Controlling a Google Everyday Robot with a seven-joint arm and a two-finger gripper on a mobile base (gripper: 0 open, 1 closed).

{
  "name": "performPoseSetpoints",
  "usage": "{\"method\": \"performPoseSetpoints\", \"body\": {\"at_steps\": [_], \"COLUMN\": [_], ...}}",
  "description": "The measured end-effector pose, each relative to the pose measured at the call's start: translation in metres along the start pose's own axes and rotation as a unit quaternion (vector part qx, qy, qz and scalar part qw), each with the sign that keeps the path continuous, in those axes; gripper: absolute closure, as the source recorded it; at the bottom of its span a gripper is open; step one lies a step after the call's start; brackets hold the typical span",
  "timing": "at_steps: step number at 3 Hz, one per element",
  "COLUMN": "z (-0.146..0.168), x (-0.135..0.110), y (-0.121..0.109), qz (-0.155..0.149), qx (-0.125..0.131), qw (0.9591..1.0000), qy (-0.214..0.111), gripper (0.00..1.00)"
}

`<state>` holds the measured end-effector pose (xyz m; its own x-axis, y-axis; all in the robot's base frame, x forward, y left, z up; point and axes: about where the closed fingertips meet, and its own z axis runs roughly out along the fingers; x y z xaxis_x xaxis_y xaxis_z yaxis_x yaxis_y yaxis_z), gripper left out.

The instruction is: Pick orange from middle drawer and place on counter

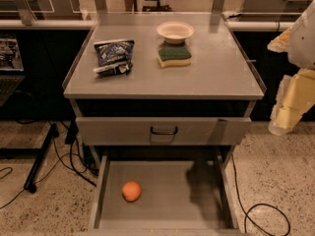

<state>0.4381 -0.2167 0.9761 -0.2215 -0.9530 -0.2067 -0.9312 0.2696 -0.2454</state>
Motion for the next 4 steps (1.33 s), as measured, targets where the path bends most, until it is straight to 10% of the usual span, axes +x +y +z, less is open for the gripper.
{"method": "performPoseSetpoints", "body": {"at_steps": [2,3,4], "z": [0.018,0.071,0.125], "x": [-0.013,-0.028,-0.053], "y": [0.02,0.035,0.043], "qz": [0.004,0.016,0.027], "qx": [0.003,-0.02,-0.04], "qw": [0.9992,0.9916,0.975], "qy": [-0.039,-0.127,-0.217], "gripper": [0.0,0.0,0.0]}}
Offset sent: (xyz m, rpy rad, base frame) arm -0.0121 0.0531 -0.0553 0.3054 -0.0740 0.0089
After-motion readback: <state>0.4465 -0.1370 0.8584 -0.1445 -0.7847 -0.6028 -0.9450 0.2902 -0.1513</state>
